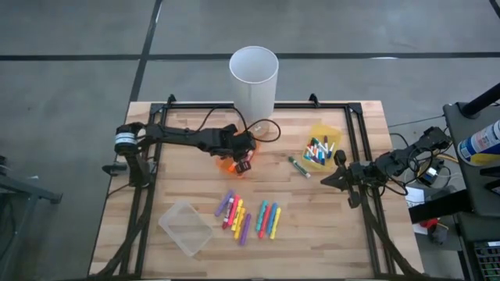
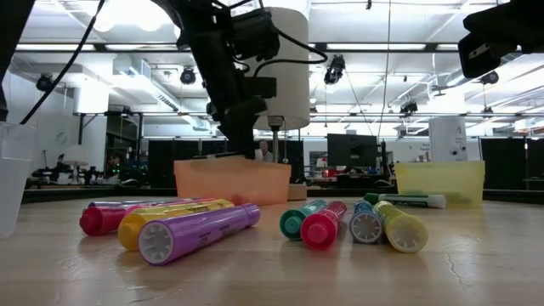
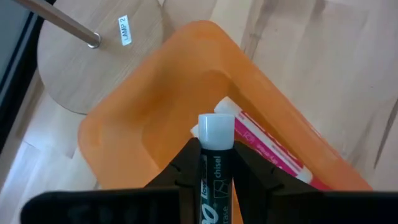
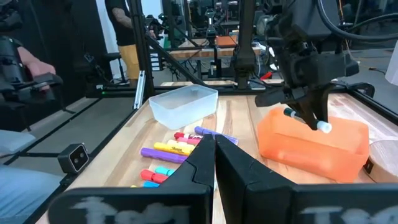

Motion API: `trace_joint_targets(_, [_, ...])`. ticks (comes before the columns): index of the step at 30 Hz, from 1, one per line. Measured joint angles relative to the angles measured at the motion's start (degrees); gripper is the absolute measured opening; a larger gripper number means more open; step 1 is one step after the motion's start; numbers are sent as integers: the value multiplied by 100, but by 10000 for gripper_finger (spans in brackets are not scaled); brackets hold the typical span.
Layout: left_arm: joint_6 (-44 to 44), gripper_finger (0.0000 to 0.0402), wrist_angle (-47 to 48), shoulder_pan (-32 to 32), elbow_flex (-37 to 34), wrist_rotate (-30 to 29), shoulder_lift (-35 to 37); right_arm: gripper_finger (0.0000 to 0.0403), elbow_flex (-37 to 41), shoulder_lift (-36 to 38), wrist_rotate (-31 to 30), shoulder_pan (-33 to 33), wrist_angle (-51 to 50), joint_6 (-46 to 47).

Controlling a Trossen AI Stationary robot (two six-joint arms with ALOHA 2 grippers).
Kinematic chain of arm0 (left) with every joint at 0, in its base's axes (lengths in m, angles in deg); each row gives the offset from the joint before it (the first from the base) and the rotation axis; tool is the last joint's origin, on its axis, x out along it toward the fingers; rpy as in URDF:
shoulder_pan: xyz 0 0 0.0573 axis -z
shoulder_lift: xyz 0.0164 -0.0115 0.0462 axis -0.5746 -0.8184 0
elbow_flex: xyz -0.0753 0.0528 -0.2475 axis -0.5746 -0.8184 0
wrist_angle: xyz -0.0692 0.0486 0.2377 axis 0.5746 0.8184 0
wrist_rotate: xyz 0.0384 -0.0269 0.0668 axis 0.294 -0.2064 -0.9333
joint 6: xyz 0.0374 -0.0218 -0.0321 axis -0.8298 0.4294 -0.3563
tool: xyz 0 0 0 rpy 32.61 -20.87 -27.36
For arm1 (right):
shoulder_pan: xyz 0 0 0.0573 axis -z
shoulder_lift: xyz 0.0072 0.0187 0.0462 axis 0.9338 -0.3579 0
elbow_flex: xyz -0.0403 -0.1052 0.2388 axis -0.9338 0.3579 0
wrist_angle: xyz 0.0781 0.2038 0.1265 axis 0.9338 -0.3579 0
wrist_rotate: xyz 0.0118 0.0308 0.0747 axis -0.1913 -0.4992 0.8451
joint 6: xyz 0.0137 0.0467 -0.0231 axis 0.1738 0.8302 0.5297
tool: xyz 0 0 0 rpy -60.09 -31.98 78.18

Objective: Pick & Place Markers
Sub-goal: Put the large dark green marker pen into the orange bin, then put the large green marker pen into the orange bin

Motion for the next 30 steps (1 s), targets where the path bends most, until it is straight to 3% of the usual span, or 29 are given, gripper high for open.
trace_joint_targets(18, [30, 66, -396, -3, -208, 106, -7, 9, 0, -2, -2, -2, 2, 0])
trace_joint_targets(30, [218, 139, -413, -3, -211, 88, -5, 9, 0, -2, -2, -2, 2, 1])
